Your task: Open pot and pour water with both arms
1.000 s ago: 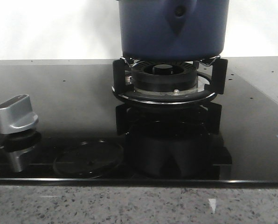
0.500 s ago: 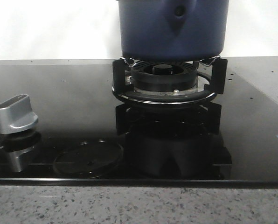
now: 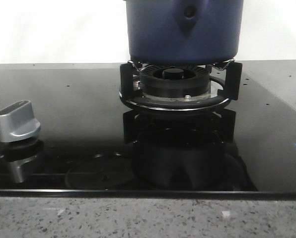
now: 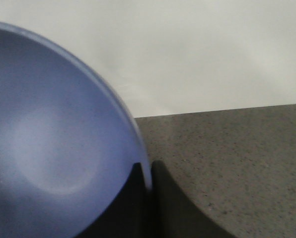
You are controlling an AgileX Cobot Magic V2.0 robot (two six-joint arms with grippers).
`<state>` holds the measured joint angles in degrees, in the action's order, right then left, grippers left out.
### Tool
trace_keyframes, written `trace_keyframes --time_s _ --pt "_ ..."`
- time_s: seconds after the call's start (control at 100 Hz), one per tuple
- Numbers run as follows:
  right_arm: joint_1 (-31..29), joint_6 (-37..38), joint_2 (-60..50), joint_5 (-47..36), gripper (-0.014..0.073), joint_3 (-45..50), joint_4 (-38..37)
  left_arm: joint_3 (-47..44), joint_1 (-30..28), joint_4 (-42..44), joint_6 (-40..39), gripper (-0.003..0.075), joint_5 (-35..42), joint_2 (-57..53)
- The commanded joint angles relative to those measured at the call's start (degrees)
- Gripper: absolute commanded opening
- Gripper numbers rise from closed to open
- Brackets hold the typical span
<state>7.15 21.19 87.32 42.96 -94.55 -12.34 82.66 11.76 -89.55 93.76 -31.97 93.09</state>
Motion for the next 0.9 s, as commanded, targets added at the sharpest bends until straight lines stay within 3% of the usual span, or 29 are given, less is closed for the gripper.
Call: trace_keyframes --time_s 0.0,0.32,0.55,0.89 --pt "-2.52 -0.32 -4.04 -0.95 -0.0068 -2.11 0.28 2.46 -0.23 -4.76 -0.46 0.0388 -1.66 -2.84" --pt "-14.11 -3.86 -6.01 16.62 -0.0074 -1.69 12.34 2.46 0.1 -8.36 -0.46 0.0388 -3.92 -2.84" --pt "-19.18 -4.11 -8.6 17.54 -0.0074 3.1 13.95 2.46 2.2 -9.7 -0.46 0.0388 -4.45 -2.84" --pt "-20.25 -3.86 -8.68 18.09 -0.0074 15.93 11.49 2.46 6.87 -9.7 -0.46 0.0388 -4.85 -2.84"
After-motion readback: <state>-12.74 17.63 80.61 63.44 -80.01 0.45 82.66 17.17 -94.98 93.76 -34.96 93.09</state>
